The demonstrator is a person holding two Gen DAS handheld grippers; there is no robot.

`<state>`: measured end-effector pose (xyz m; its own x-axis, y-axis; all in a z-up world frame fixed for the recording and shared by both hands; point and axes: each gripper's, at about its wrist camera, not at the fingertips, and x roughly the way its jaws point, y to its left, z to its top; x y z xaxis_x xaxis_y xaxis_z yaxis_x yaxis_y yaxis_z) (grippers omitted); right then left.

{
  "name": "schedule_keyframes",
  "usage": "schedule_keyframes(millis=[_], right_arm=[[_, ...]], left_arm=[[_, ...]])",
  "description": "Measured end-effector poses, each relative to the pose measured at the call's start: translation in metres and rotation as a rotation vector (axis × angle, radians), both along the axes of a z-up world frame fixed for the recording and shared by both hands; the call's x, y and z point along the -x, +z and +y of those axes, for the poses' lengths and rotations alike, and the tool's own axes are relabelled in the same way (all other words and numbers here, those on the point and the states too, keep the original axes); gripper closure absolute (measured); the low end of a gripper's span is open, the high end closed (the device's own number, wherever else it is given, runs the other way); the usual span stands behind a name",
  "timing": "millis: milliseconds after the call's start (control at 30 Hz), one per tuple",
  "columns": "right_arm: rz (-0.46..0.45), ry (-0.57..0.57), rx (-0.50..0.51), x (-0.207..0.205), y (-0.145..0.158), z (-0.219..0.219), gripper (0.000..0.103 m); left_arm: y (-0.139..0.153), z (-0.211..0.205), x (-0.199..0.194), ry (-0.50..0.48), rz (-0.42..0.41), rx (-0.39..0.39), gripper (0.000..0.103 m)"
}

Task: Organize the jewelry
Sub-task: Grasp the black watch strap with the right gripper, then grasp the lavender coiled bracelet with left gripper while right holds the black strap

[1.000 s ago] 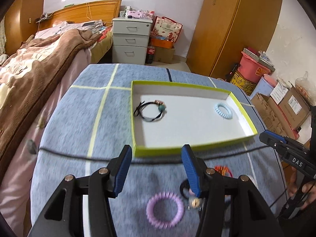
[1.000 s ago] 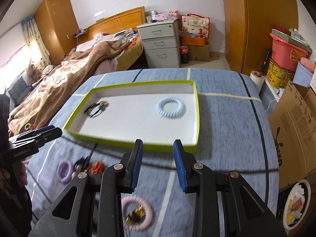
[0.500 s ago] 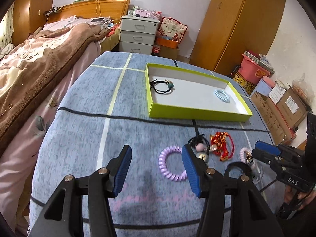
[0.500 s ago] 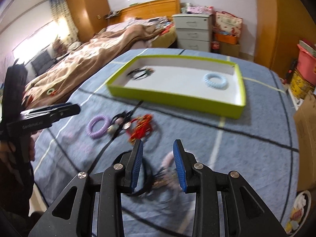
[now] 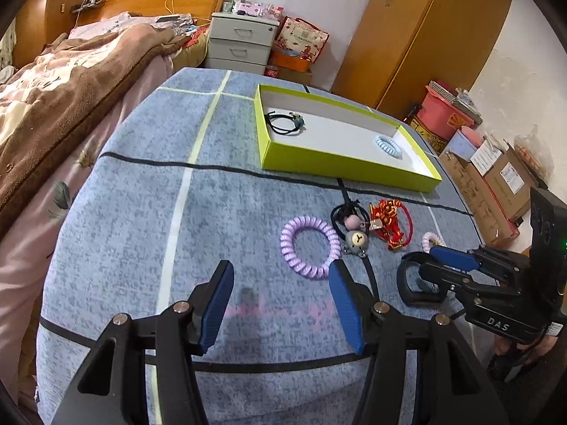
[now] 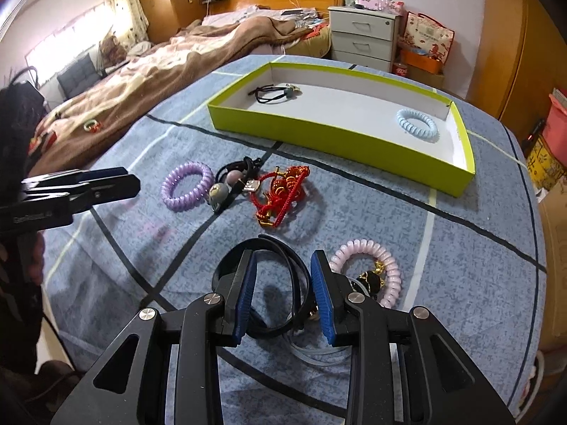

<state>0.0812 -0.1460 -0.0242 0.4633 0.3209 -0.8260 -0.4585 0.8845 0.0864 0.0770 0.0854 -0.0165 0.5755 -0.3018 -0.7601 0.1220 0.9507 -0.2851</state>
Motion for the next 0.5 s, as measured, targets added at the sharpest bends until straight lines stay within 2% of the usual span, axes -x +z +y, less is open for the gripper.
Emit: schedule_keyframes(millis=[233,300,333,500], right_arm=[[-0.011,-0.005,0.046,0.0040,-0.0017,0.0031,0.070],[-0.020,-0.007,0.069,0.0053,-0.0032,0.0042,0.078],[-0.021,-0.014,0.075,0.0051,-0.0037,0.0036,0.086],[-0.020,-0.033,0.047,0.0052,-0.0019,-0.0042,0.090]], left_arm=[[-0.0022,-0.0013,0.0039,-0.018,0.012,0.017,0.045],[-0.0027,-0.0016,0.0033,-0.014,0.016,0.008,0.045],[-0.0031,-0.0022,0.0026,-0.013,0.017,0.001,0.045],[-0.0050,-0.0060,-0.0045,-0.014,0.021,-0.023,0.045]])
